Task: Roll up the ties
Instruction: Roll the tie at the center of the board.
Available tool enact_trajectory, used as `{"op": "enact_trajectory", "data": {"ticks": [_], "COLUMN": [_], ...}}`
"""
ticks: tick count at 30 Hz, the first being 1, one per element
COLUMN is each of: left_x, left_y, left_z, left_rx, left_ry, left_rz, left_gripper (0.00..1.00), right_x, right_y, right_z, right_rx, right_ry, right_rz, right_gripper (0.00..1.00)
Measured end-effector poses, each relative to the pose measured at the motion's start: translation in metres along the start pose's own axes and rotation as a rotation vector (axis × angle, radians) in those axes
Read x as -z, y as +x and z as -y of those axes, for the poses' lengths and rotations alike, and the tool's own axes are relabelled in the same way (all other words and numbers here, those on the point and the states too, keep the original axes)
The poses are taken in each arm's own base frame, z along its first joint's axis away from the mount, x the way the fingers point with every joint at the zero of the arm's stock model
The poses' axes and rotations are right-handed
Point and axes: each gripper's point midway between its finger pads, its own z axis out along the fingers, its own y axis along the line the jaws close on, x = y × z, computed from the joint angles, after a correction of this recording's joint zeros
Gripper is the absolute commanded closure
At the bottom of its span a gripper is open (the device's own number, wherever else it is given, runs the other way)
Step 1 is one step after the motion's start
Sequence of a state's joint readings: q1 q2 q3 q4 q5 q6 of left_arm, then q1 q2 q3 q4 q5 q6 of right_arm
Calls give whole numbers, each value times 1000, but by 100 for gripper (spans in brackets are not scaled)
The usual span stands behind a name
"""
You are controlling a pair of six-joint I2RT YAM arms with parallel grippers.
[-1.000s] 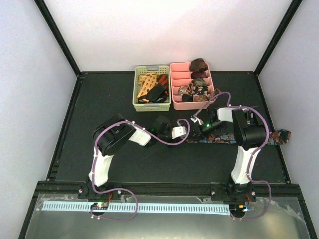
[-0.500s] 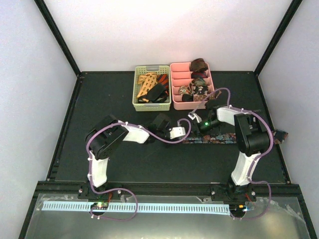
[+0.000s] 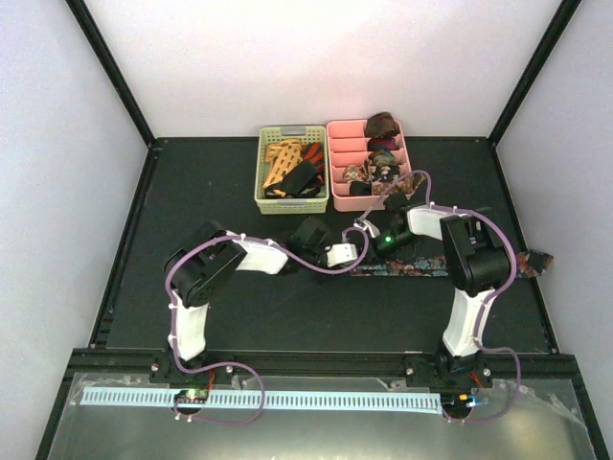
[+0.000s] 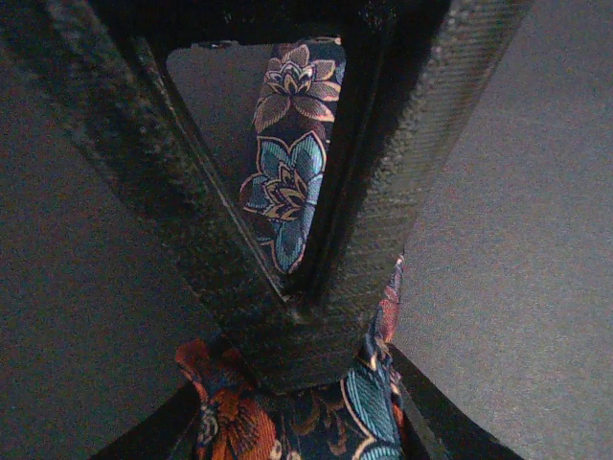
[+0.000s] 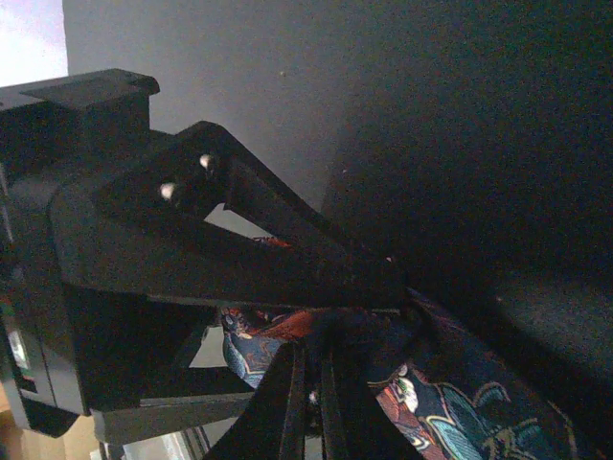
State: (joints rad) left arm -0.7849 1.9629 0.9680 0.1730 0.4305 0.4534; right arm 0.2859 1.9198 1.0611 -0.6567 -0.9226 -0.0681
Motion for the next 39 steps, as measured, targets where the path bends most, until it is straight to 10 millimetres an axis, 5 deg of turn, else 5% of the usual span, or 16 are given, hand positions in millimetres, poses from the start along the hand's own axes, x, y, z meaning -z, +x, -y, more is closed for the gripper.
{"op": "enact_trajectory", "data": {"ticks": [4,9,18,24,29,39], "left_x": [1,8,12,-4,-19,-11], "left_y": [1,5,7,-9,-22,-13], "left_z": [-3,-5,-2,-2,7,0], "left_rx": [15,65,109,111,71,-9], "left_ry": [-5,18,19,44,66,-16], "left_rz": [0,48,183,276,306,131], "left_gripper": [37,20,14,24,52,67], "right_x": [2,6,13,14,13,15], "right_y": [0,1,9,10,10,6], "right_z": [3,14,30,33,32,25], "right_rx": [6,-9,-49,-56,-57,-51], "right_ry": [12,28,56,61,57,29], "right_rz": [2,6,14,18,19,20], "right_gripper": [98,98,98,98,96,61]}}
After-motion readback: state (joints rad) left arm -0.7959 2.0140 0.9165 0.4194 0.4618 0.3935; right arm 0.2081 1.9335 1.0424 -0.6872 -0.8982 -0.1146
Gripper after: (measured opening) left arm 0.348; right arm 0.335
